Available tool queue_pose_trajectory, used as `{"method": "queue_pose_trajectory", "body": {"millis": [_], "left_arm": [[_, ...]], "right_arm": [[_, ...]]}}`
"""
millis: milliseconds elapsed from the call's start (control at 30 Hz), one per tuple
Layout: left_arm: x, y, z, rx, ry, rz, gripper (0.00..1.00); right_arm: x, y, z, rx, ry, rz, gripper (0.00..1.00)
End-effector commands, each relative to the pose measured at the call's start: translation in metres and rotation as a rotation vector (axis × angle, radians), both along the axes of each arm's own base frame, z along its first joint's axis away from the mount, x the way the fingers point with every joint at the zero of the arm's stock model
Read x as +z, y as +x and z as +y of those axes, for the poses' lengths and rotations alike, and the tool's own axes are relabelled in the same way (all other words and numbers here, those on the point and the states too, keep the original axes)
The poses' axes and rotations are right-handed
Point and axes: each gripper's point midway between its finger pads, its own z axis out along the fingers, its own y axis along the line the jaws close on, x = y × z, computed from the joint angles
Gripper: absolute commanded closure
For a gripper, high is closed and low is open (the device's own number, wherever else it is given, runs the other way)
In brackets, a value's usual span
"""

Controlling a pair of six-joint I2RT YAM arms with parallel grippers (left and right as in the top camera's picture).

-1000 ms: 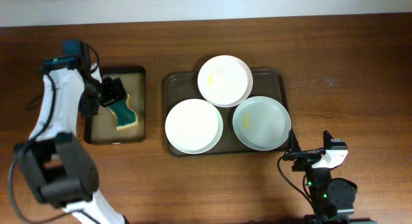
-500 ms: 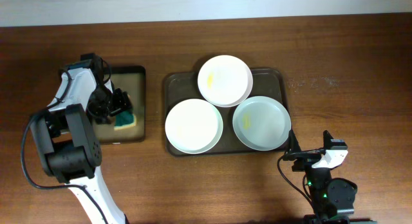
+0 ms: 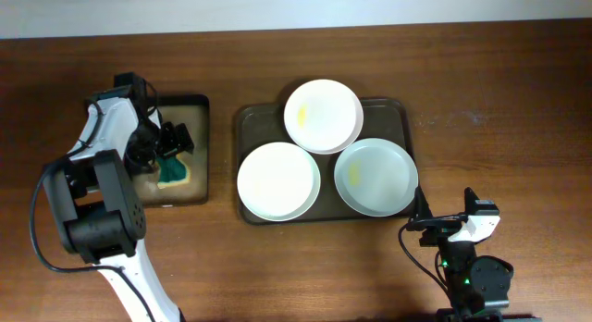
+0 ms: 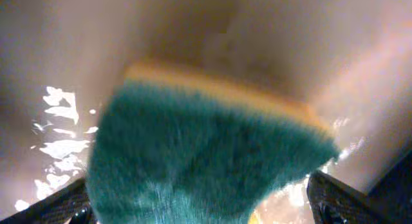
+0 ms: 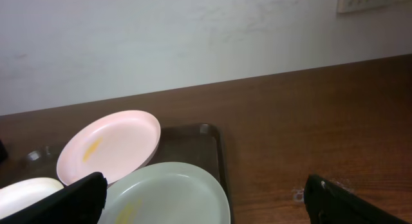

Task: Clean dirty plates on tray and stack at the side
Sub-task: 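Move the left gripper down to the green sponge and grasp it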

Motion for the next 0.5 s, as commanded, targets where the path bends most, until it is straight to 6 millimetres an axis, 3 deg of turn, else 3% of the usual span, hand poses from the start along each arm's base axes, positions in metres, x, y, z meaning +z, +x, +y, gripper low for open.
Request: {"method": "queue_pose_trajectory", "body": {"millis": [0, 67, 100, 167, 200, 267, 300, 333, 367, 400, 433, 467], "left_arm": [[-0.004, 0.014, 0.006, 0.002, 0.019, -0.048, 0.01], [-0.004, 0.019, 0.007, 0.002, 0.023, -0.069, 0.0], [-0.004, 0.02, 0.007, 0.003, 0.024, -0.073, 0.08], [-0.004, 0.021, 0.007, 0.002, 0.024, -0.075, 0.36], [-0.004, 0.021, 0.007, 0.002, 0.024, -0.075, 0.67], [-0.004, 0.021, 0.007, 0.003, 0.024, -0.075, 0.99], [-0.004, 0.021, 0.007, 0.003, 0.024, -0.075, 1.0], [-0.004, 0.021, 0.007, 0.002, 0.024, -0.074, 1.0], [-0.004, 0.02, 0.007, 0.002, 0.023, -0.071, 0.78], [-0.004, 0.018, 0.007, 0.002, 0.022, -0.064, 0.33], [-0.004, 0.016, 0.006, 0.002, 0.02, -0.054, 0.07], [-0.004, 0.011, 0.005, 0.001, 0.015, -0.033, 0.01]], "right_arm": [[-0.003, 0.0, -0.002, -0.011, -0.01, 0.005, 0.02], [-0.003, 0.0, -0.002, -0.011, -0.01, 0.005, 0.02], [-0.003, 0.0, -0.002, -0.011, -0.01, 0.005, 0.02], [-0.003, 0.0, -0.002, -0.011, -0.01, 0.005, 0.02], [-0.003, 0.0, -0.002, -0.011, -0.01, 0.005, 0.02], [-0.003, 0.0, -0.002, -0.011, -0.01, 0.005, 0.02], [-0.003, 0.0, -0.002, -0.011, -0.01, 0.005, 0.02], [-0.003, 0.0, -0.002, -0.011, -0.01, 0.005, 0.02], [-0.003, 0.0, -0.002, -0.011, -0.01, 0.005, 0.01], [-0.003, 0.0, -0.002, -0.011, -0.01, 0.005, 0.02], [-0.003, 0.0, -0.002, -0.011, -0.01, 0.005, 0.02], [-0.003, 0.0, -0.002, -0.011, -0.01, 0.005, 0.02]]}}
